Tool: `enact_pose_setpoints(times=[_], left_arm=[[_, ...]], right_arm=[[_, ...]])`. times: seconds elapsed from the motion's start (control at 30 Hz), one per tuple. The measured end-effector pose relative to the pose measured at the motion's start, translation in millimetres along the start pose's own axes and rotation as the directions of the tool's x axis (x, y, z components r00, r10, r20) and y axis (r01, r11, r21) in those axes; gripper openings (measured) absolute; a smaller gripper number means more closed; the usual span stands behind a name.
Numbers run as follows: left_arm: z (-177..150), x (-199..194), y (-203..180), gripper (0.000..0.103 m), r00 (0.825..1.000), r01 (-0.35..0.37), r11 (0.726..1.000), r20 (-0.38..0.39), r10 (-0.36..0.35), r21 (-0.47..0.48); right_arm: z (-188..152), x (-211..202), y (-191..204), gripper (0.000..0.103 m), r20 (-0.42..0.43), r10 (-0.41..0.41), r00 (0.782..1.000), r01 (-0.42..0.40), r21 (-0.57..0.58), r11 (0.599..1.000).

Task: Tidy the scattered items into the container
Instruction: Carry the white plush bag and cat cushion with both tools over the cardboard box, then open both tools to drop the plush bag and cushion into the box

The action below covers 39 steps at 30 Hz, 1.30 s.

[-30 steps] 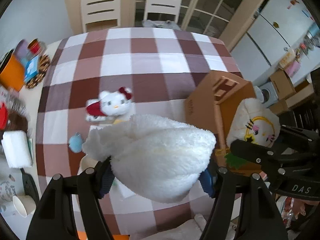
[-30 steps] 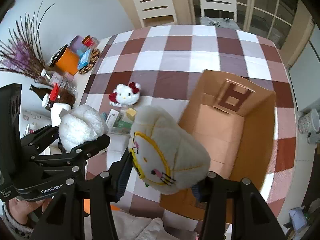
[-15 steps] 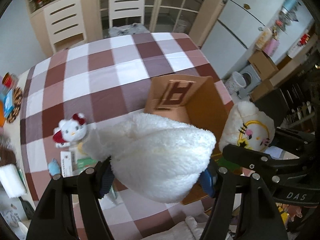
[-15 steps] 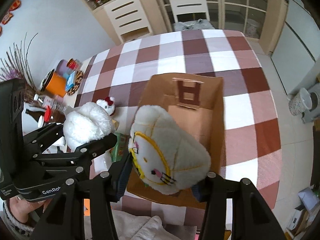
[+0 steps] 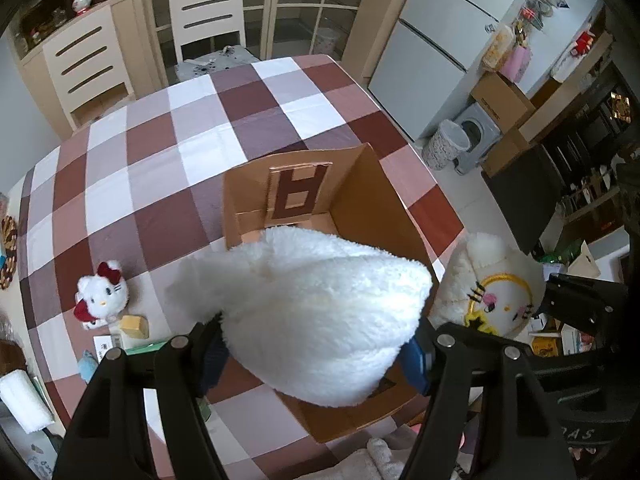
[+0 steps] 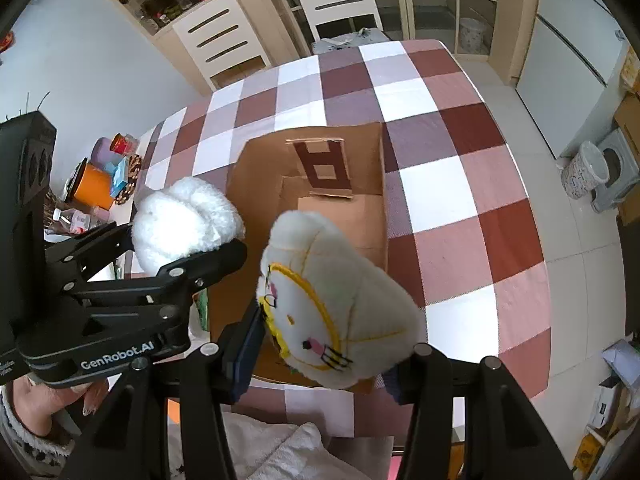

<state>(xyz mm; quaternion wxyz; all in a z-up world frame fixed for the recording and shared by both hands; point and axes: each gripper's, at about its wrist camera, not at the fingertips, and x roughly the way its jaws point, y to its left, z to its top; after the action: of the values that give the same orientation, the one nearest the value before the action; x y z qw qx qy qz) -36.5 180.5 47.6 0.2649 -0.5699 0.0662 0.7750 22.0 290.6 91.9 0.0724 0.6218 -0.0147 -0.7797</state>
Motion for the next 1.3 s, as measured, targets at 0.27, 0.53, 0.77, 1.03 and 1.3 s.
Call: enact_pose_setpoints(times=[0.27, 0.53, 0.77, 1.03, 1.3], left_arm=[[9, 26, -1, 0.071, 0.999, 0.009, 1.0, -0.042, -0.008, 0.007], [13, 46, 1, 0.071, 0.997, 0.009, 1.0, -0.082, -0.008, 0.022], [16, 53, -2, 0.072, 0.995, 0.011, 0.999, -0.101, -0.008, 0.03], [19, 55, -4, 0.082, 0.994, 0.013, 0.999, -0.111, -0.009, 0.029], [22, 48, -2, 0.091, 0.994, -0.018, 1.0, -0.108, 0.019, 0.01]], right_arm=[[1, 16, -9, 0.052, -0.036, -0.004, 0.999, 0.005, 0.015, 1.0], [3, 31, -8, 0.052, -0.075, 0.005, 0.997, -0.005, 0.006, 1.0], [6, 36, -9, 0.052, -0.091, 0.006, 0.996, -0.006, -0.002, 1.0], [7, 40, -8, 0.055, -0.123, -0.014, 0.992, 0.011, -0.027, 1.0], [2, 37, -3, 0.063, -0.129, -0.08, 0.988, 0.071, -0.078, 0.994]])
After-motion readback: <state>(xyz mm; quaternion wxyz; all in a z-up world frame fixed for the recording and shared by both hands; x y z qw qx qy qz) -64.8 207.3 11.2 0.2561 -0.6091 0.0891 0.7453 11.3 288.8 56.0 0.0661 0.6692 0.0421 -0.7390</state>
